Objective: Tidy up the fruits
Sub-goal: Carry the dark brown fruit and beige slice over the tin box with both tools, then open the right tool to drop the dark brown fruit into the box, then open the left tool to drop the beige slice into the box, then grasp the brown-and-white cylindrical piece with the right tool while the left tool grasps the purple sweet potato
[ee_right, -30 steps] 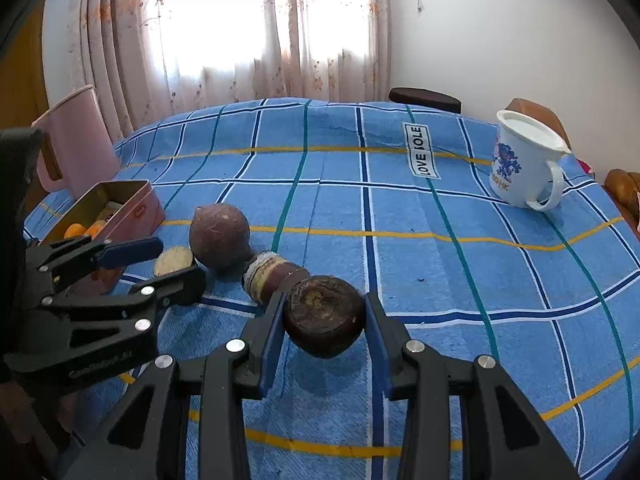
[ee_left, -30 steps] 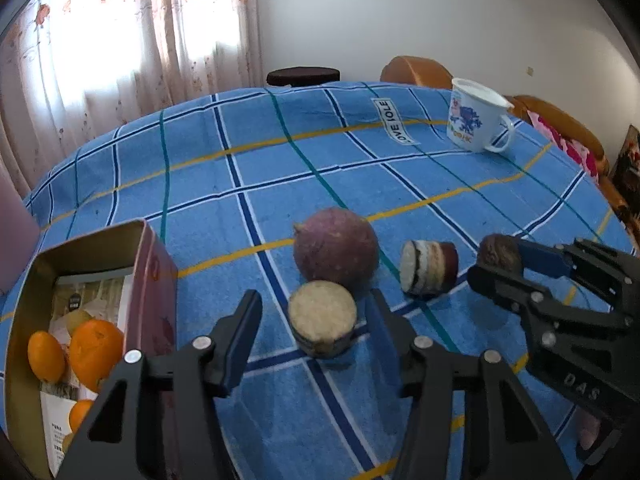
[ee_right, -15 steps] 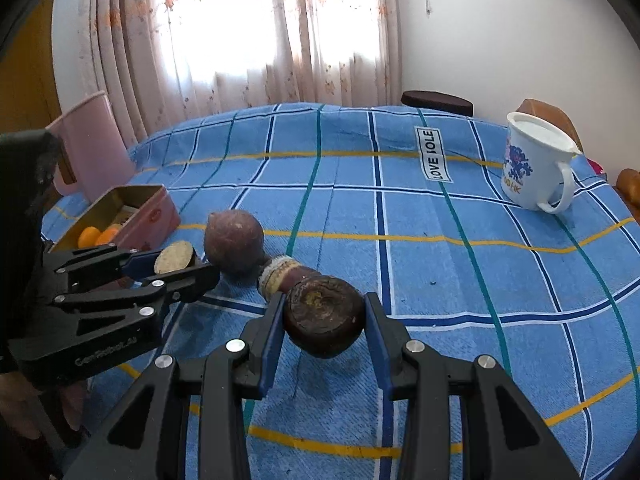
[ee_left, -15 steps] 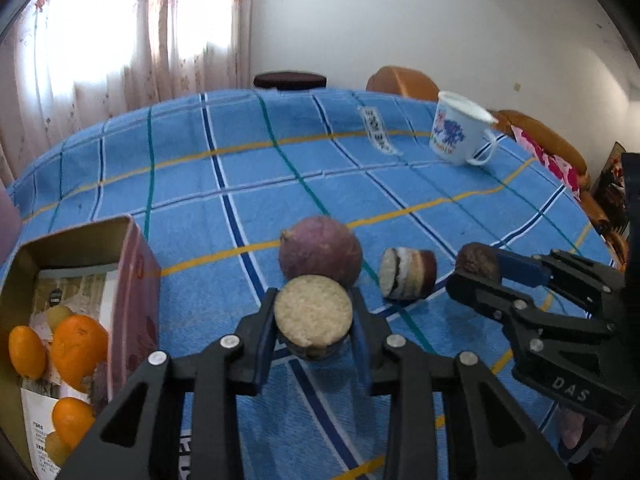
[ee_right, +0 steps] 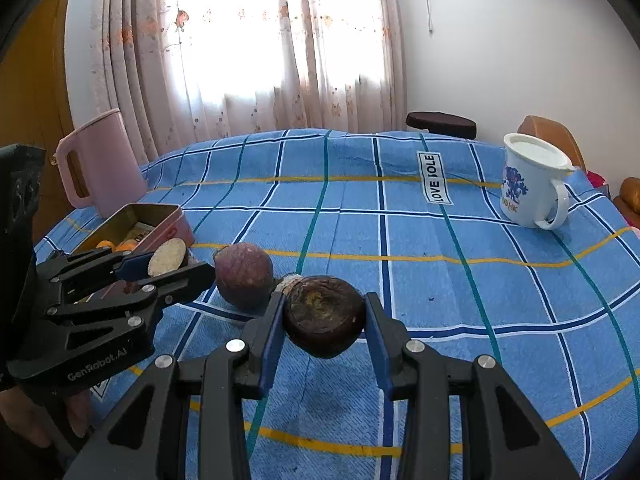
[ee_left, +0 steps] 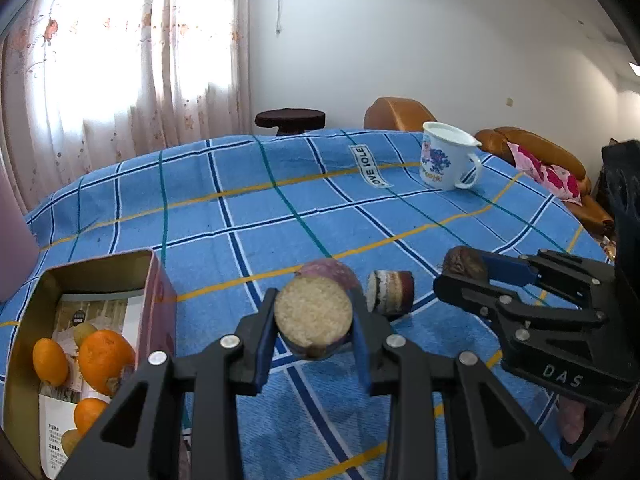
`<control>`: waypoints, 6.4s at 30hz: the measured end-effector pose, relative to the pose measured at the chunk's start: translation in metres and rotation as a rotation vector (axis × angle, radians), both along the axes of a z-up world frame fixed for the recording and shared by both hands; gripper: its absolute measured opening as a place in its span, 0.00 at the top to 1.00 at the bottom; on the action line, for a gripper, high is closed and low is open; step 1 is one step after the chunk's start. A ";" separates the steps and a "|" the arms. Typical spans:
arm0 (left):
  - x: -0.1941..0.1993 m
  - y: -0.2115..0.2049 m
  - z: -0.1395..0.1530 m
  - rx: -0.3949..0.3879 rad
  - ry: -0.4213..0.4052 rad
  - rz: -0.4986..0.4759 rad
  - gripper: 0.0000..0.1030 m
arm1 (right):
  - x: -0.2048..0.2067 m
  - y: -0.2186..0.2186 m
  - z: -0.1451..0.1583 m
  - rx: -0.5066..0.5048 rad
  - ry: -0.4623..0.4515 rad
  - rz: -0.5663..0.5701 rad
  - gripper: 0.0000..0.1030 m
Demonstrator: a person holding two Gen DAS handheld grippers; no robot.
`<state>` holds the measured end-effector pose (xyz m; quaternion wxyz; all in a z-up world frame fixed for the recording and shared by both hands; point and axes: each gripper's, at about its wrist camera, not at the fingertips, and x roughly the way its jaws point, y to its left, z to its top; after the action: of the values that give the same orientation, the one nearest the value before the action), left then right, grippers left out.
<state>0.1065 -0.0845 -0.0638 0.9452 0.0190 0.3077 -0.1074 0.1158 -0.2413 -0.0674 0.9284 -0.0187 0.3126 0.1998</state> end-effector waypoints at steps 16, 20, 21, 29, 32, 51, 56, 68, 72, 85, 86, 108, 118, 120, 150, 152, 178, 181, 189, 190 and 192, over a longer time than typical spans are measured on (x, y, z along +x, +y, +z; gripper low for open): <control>-0.019 0.002 0.009 0.005 -0.114 0.031 0.66 | -0.020 -0.001 0.011 0.016 -0.110 0.017 0.61; -0.021 0.001 0.011 0.006 -0.134 0.034 0.66 | -0.024 0.000 0.013 0.017 -0.132 0.021 0.61; -0.022 0.002 0.011 0.007 -0.138 0.035 0.66 | -0.025 0.000 0.013 0.017 -0.136 0.021 0.61; -0.030 0.003 0.015 0.008 -0.184 0.047 0.66 | -0.031 -0.001 0.016 0.026 -0.171 0.023 0.61; -0.033 0.003 0.016 0.009 -0.201 0.050 0.66 | -0.033 -0.001 0.017 0.024 -0.189 0.022 0.61; -0.045 0.022 0.017 -0.016 -0.181 0.093 0.66 | -0.028 0.022 0.021 -0.011 -0.175 0.078 0.61; -0.049 0.053 0.024 -0.039 -0.167 0.151 0.66 | -0.026 0.048 0.036 0.005 -0.175 0.154 0.61; -0.061 0.131 0.030 -0.068 -0.135 0.292 0.66 | -0.028 0.119 0.046 -0.011 -0.154 0.330 0.61; -0.063 0.147 0.022 -0.065 -0.102 0.321 0.66 | -0.031 0.141 0.043 -0.022 -0.143 0.378 0.61; -0.073 0.173 0.003 -0.068 -0.033 0.350 0.66 | -0.040 0.191 0.019 -0.040 -0.087 0.489 0.61; -0.073 0.174 0.002 -0.069 -0.030 0.351 0.66 | -0.040 0.192 0.018 -0.043 -0.083 0.492 0.61; -0.064 0.177 -0.011 -0.063 0.029 0.348 0.66 | -0.042 0.213 -0.007 -0.136 -0.011 0.562 0.61; -0.068 0.176 -0.007 -0.045 0.001 0.383 0.40 | -0.049 0.209 -0.002 -0.124 -0.034 0.573 0.43; -0.070 0.175 -0.002 -0.057 -0.011 0.383 0.39 | -0.050 0.203 0.002 -0.116 -0.045 0.557 0.43; -0.010 0.022 0.019 0.057 -0.010 0.100 0.23 | 0.049 0.036 -0.026 -0.101 0.186 0.081 0.54; -0.006 0.015 0.018 0.066 -0.004 0.086 0.23 | 0.049 0.033 -0.025 -0.082 0.188 0.078 0.55; 0.060 -0.014 -0.028 -0.008 0.221 -0.012 0.49 | 0.054 -0.004 -0.020 -0.026 0.162 -0.095 0.55; 0.058 -0.016 -0.028 -0.002 0.218 -0.015 0.49 | 0.052 -0.004 -0.020 -0.024 0.153 -0.095 0.55; 0.051 -0.012 -0.022 -0.010 0.178 -0.006 0.49 | 0.044 -0.005 -0.013 -0.009 0.102 -0.082 0.55; 0.051 -0.012 -0.021 -0.008 0.171 -0.005 0.49 | 0.043 -0.005 -0.012 -0.006 0.094 -0.079 0.55; 0.049 -0.013 -0.020 -0.005 0.161 -0.004 0.49 | 0.041 -0.005 -0.010 -0.003 0.082 -0.076 0.55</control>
<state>0.1551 -0.0974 -0.0833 0.9172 0.0086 0.3825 -0.1114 0.1571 -0.2460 -0.0776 0.9217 0.0002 0.3511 0.1647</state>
